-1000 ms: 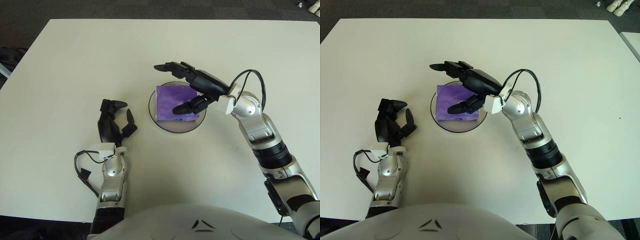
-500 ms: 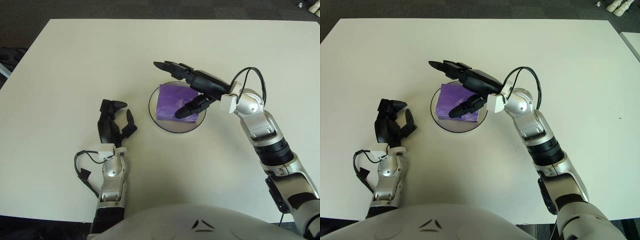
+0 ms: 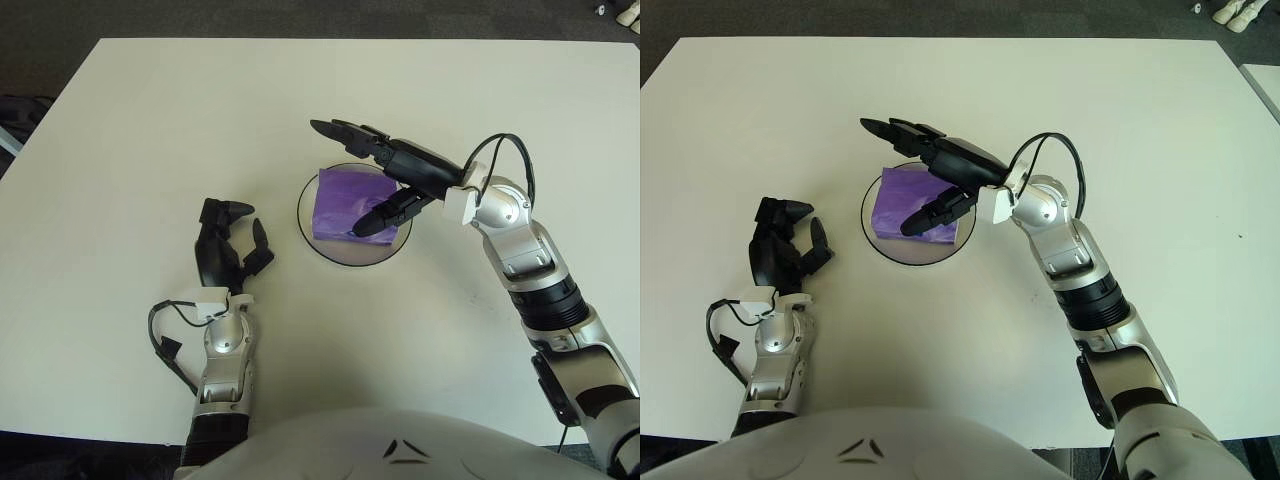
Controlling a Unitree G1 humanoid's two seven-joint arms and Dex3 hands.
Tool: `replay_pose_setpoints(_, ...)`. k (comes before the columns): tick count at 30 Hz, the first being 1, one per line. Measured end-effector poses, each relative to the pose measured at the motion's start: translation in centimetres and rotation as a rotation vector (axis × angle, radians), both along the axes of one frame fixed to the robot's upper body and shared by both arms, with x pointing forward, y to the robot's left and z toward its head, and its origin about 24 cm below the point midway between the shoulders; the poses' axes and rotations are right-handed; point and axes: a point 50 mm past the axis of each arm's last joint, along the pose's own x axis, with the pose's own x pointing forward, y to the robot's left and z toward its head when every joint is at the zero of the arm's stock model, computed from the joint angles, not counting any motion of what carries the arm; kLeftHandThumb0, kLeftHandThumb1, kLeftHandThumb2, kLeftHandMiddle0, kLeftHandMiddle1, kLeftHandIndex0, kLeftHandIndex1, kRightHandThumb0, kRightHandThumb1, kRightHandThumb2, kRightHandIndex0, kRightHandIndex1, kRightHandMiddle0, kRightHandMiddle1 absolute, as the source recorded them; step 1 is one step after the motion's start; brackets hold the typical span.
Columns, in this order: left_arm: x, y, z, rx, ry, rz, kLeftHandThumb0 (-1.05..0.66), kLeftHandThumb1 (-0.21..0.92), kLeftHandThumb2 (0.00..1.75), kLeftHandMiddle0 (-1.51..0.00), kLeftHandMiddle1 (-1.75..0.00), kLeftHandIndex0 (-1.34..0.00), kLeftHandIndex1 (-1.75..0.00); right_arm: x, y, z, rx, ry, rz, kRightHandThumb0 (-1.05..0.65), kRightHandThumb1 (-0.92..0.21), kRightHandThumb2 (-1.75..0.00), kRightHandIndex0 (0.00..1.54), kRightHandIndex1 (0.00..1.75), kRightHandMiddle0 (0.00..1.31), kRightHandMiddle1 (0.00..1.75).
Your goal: Put the tissue paper into the plate.
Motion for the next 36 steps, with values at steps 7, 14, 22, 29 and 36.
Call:
replay_pose_setpoints(7,0.1,0.0,0.0,-0.005,0.007,0.0,-0.43,0.47,1.14,-0.63,-1.42,-0.49,-1.75,0.1,-0.3,0.6,0.149,0.004,0.015,-1.05,-0.92,-0.28,0.0,0.0,0.0,0.0)
replay_pose_setpoints(14,0.2,0.1,0.0,-0.006,0.007,0.002,-0.43,0.46,1.14,-0.66,-1.42,-0.49,-1.75,0.3,-2.6,1.7,0.251,0.017,-0.115,-0.94,-0.92,-0.61,0.0,0.0,0.0,0.0)
replay_pose_setpoints(22,0.2,0.1,0.0,-0.011,-0.013,-0.003,-0.43,0.46,1.14,-0.66,-1.43,-0.49,-1.75,0.0,-5.0,1.0,0.376,0.048,-0.326,-0.83,-0.92,-0.77,0.04,0.19,0.0,0.49)
replay_pose_setpoints(29,0.5,0.1,0.1,-0.011,-0.041,-0.018,-0.43,0.47,1.14,-0.64,-1.44,-0.49,-1.75,-0.7,-5.7,-0.6,0.553,0.084,-0.431,-0.76,-0.92,-0.84,0.0,0.68,0.11,1.33)
replay_pose_setpoints(36,0.6,0.1,0.1,-0.015,-0.049,-0.028,-0.43,0.48,1.12,-0.62,-1.43,-0.48,-1.75,-1.8,-7.3,-1.5,0.674,0.056,-0.525,-0.72,-0.92,-0.86,0.03,0.83,0.27,1.5)
